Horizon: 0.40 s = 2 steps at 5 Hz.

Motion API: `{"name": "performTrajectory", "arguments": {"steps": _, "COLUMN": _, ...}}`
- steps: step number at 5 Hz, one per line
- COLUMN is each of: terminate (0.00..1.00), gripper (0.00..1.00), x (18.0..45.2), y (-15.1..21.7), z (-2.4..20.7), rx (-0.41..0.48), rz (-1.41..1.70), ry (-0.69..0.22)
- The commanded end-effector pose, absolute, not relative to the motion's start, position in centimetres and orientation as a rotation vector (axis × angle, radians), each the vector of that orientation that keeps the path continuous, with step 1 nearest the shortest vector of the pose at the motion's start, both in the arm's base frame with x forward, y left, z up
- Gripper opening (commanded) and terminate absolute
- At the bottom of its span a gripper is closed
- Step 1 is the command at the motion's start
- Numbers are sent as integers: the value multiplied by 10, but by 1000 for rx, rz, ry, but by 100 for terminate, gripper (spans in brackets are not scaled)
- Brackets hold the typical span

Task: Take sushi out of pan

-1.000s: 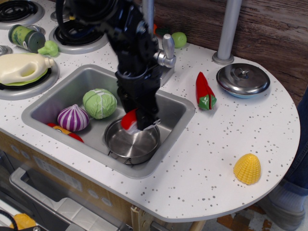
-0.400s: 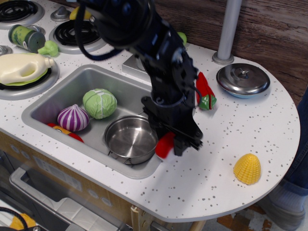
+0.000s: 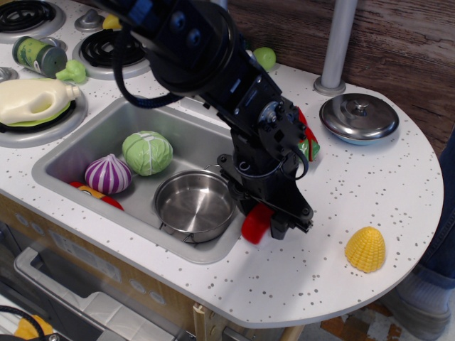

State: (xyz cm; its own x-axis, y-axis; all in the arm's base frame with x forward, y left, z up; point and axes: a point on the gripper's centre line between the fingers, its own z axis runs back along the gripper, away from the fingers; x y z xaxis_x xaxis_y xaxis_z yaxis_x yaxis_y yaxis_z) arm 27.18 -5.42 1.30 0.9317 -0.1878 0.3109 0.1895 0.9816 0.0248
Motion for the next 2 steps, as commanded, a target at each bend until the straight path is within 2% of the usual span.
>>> {"name": "performTrajectory", "arguments": {"steps": 1, "terminate": 0, "gripper": 100, "x": 275, "y": -58, "z": 24, "rx": -14, "rz": -179, "ry": -359}}
{"name": "performTrajectory", "arguments": {"steps": 2, "terminate": 100, "gripper": 100, "x": 275, "y": -58, "z": 24, "rx": -14, "rz": -179, "ry": -359}}
